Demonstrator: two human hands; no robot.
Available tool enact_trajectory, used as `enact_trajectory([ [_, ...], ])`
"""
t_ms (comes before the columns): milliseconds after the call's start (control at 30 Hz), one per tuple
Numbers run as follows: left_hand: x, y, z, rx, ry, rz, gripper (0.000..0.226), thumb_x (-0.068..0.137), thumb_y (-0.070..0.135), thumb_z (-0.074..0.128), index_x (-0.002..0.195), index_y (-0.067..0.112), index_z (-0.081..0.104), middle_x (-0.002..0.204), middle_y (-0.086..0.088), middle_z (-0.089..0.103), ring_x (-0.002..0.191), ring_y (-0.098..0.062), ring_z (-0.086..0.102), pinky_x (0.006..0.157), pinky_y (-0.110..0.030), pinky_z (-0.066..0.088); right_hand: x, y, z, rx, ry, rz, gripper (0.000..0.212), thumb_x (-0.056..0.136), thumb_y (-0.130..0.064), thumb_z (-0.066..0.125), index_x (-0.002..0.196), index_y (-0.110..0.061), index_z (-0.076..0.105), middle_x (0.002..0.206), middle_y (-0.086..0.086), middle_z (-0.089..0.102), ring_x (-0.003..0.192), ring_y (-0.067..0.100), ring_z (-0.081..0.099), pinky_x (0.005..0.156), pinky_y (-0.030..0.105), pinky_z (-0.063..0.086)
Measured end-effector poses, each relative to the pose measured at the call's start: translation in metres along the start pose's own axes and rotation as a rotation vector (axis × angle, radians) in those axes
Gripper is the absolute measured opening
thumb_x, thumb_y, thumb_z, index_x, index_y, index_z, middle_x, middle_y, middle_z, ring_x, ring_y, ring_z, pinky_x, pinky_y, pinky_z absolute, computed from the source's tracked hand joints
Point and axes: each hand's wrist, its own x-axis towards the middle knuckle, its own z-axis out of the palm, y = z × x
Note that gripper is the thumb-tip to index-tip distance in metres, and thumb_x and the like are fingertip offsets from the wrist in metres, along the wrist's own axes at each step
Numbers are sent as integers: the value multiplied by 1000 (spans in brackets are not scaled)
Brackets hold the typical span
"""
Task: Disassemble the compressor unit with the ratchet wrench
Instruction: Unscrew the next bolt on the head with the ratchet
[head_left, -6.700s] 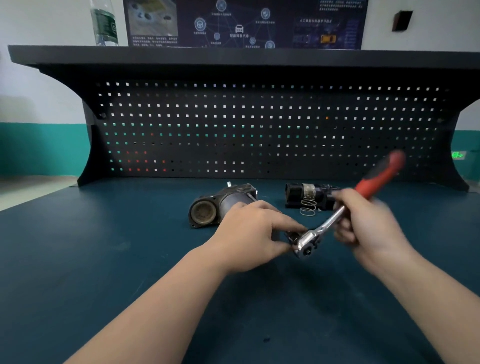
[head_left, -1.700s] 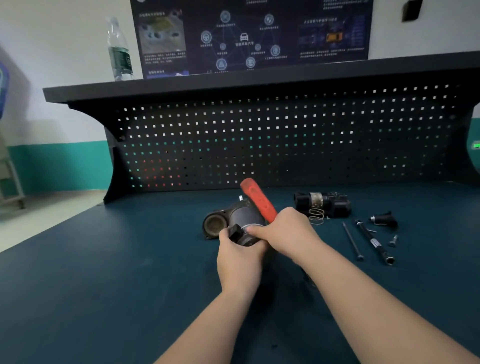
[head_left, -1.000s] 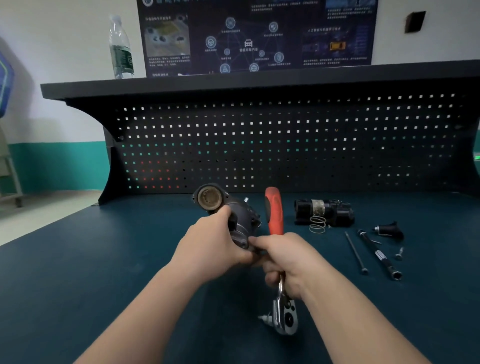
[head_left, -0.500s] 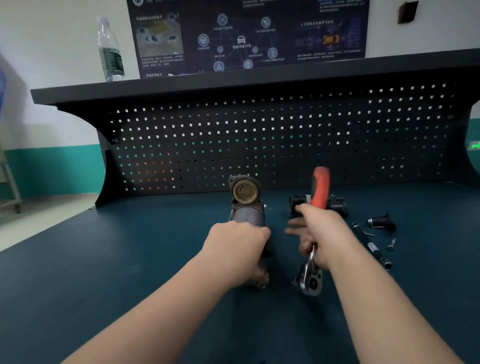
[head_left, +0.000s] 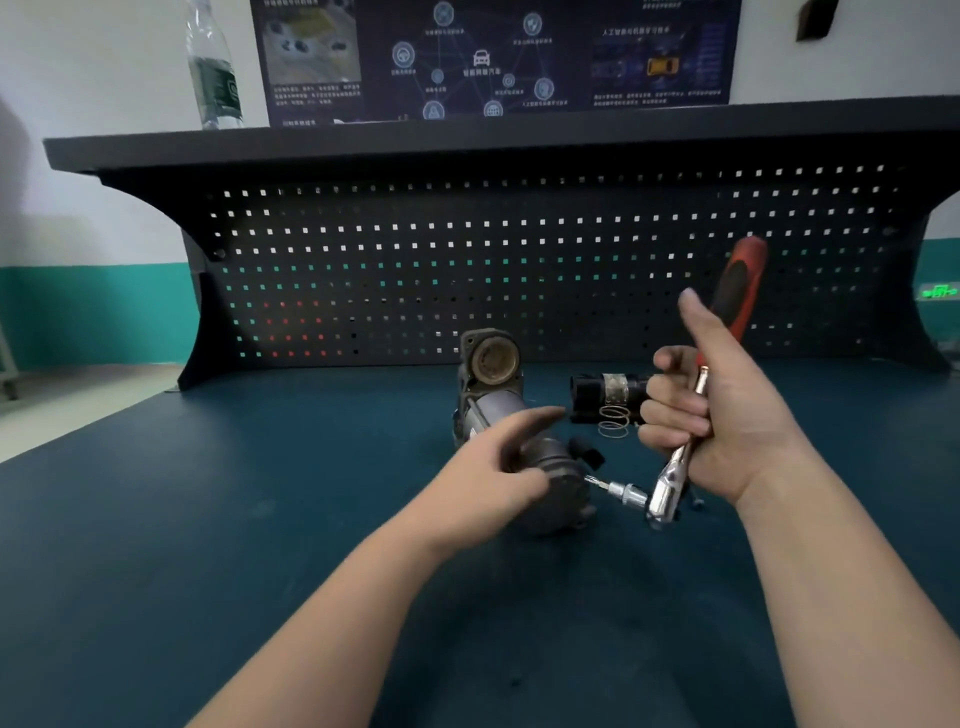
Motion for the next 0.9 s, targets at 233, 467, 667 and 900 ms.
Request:
enact_trajectory([
  [233,-10,-21,-21,165,-43,29,59,63,20,41,108,57,46,125,30,51,101,-13,56,100,-26,41,4,26,12,174,188,58,39,87,-11,49,55,-20,29,38,-8,16,29,5,13,31,13,16],
  [467,-12,-31,-15,265,80,-21,73,83,11,50,145,36,20,145,21,28,132,3,26,99,-3,19,6,38,18,306,263,125,40,87,-9,43,54,-20,25,37,-8,15,26,6,14,31,11,14],
  [667,-8,-45,-15,218,107,-79,79,84,10,46,149,34,8,155,12,20,140,-4,20,115,-30,22,9,47,21,259,311,140,36,87,-9,44,58,-20,26,37,-8,17,26,6,14,31,11,16],
  [900,-16,-32,-12,219,238,131,60,77,14,41,131,41,35,139,29,30,130,12,26,96,-5,32,7,52,27,206,525,76,27,88,-14,48,66,-20,32,33,-10,20,25,6,18,32,13,18],
])
